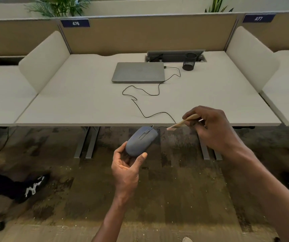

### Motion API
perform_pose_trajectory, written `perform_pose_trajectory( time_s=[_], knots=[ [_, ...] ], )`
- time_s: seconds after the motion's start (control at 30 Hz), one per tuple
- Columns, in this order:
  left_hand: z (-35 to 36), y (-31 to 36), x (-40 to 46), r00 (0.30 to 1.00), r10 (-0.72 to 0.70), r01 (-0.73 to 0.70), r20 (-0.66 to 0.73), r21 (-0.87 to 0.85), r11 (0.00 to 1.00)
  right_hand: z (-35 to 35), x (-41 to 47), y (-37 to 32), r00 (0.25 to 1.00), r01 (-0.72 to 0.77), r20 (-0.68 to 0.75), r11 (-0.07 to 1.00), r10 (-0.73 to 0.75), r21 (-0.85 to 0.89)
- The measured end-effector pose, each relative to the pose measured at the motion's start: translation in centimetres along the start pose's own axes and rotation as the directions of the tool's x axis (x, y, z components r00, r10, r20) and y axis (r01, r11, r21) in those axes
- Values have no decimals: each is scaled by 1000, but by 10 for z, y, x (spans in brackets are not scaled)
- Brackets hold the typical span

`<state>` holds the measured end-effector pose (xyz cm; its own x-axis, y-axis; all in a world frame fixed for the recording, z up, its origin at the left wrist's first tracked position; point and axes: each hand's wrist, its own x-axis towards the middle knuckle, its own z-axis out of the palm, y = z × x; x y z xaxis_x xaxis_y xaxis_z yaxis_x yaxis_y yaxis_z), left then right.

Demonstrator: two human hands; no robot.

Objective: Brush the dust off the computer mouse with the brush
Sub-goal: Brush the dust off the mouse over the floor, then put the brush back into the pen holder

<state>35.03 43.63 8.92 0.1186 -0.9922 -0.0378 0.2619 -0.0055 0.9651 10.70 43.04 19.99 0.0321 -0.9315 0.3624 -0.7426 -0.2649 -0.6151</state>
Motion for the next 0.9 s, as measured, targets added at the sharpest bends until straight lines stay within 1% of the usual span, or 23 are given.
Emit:
perform_pose_trajectory(
  time_s=[0.2,0.4,0.5,0.67,0.9],
  knots=[
    [-3,5,9,998,51,-52,40,16,999,6,10,-1,992,-99,-76,995,97,-30],
    [7,11,27,995,88,-88,44,2,996,0,26,6,979,-135,-159,989,126,-51],
    [21,11,37,994,98,-98,51,7,995,-7,34,18,971,-167,-180,986,159,-25],
    [61,5,54,992,120,-121,27,35,992,-26,57,49,962,-178,-210,984,174,2],
    [151,-16,94,992,115,-113,-60,39,993,-73,110,123,969,-89,-233,996,88,3]
  ],
)
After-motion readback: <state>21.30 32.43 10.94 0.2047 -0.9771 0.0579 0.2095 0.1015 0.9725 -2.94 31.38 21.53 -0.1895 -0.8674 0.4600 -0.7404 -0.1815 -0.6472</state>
